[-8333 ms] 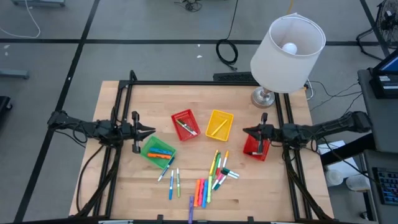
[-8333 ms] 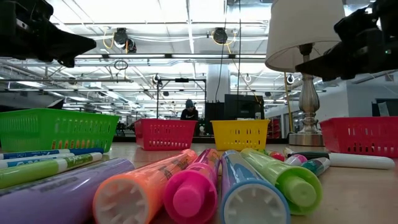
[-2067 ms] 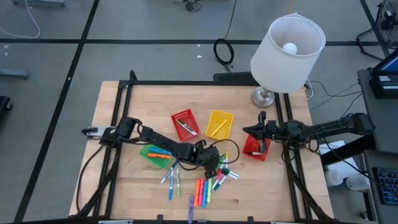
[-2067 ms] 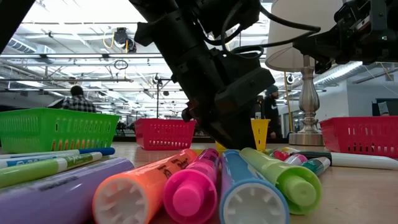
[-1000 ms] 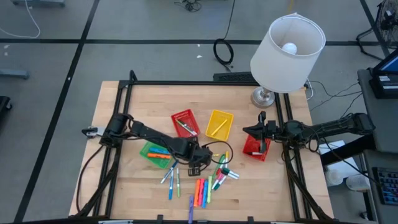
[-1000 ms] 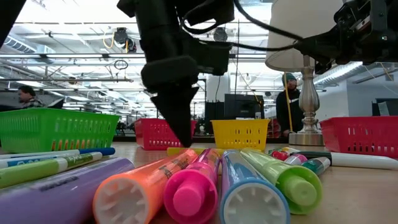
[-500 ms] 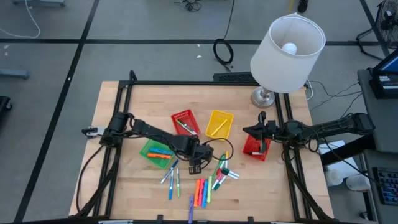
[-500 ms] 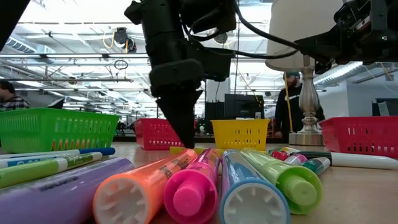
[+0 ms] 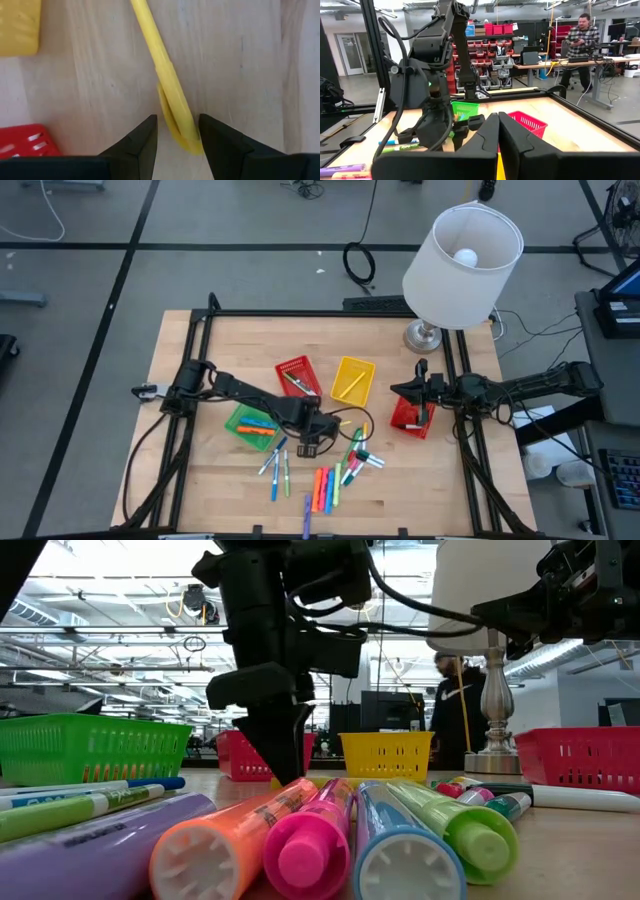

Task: Pick & Place Markers
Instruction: Put the yellow pen into the yellow bin

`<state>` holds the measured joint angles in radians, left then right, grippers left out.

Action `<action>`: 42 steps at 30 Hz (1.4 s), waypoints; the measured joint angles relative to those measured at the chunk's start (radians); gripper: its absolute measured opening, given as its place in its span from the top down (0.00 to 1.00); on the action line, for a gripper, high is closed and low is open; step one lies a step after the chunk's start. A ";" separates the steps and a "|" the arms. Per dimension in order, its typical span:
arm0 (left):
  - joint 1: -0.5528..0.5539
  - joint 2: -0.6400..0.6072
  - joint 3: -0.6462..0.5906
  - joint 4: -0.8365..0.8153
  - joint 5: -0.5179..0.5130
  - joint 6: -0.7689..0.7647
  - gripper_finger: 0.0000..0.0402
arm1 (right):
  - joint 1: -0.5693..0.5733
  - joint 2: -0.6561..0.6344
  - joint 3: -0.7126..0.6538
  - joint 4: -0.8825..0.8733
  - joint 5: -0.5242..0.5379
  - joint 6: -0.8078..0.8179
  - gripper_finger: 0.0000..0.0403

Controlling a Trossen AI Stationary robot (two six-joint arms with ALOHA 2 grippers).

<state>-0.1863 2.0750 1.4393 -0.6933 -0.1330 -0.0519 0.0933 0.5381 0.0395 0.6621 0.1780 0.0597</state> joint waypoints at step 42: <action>-0.033 -0.173 0.008 0.017 -0.214 -0.265 0.89 | 0.000 0.000 0.000 -0.008 0.001 0.007 1.00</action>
<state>-0.2193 1.9023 1.4475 -0.6766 -0.3470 -0.3172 0.0933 0.5381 0.0395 0.6544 0.1791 0.0669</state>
